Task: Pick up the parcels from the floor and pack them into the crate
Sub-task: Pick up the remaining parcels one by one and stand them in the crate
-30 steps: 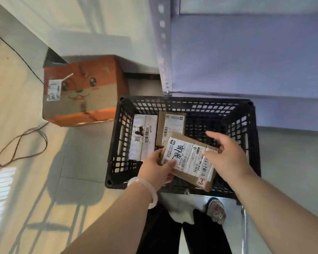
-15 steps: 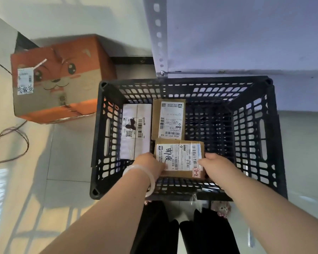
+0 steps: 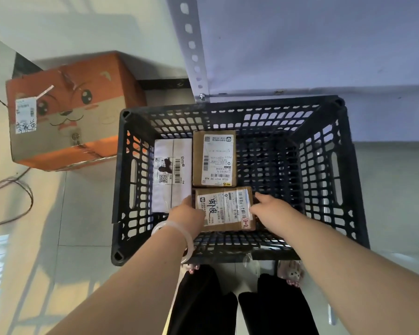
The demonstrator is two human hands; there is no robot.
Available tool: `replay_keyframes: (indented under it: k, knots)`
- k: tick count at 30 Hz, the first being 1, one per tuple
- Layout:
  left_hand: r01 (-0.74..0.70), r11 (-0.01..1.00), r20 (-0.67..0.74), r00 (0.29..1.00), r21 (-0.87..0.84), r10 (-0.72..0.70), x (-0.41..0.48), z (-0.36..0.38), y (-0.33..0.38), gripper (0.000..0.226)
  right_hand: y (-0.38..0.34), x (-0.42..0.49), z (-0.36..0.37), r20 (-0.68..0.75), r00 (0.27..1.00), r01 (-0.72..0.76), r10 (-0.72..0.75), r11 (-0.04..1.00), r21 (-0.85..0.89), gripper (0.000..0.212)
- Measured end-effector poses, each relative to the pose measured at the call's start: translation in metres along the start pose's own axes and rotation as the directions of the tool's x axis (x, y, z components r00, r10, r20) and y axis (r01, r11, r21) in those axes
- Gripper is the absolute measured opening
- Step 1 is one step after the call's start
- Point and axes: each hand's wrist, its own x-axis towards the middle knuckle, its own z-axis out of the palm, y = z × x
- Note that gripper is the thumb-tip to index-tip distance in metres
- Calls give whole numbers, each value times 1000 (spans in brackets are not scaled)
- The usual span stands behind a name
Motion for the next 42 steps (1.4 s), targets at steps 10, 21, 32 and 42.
replay_keyframes:
  k: [10, 21, 32, 42]
  knots:
    - [-472, 871, 13, 878, -135, 478, -158, -57, 124, 52, -67, -193, -103, -257, 906, 389, -337, 902, 189, 60]
    - [-869, 493, 233, 486, 29, 842, -419, -18, 259, 49, -9, -428, -231, -762, 635, 516, -130, 805, 293, 51]
    - [-959, 269, 451, 282, 94, 847, -617, 177, 274, 50, 246, -596, -303, -868, 441, 578, 230, 667, 470, 55]
    - [-961, 273, 612, 236, 34, 755, -697, 379, 273, 49, 437, -665, -346, -799, 343, 568, 494, 569, 595, 59]
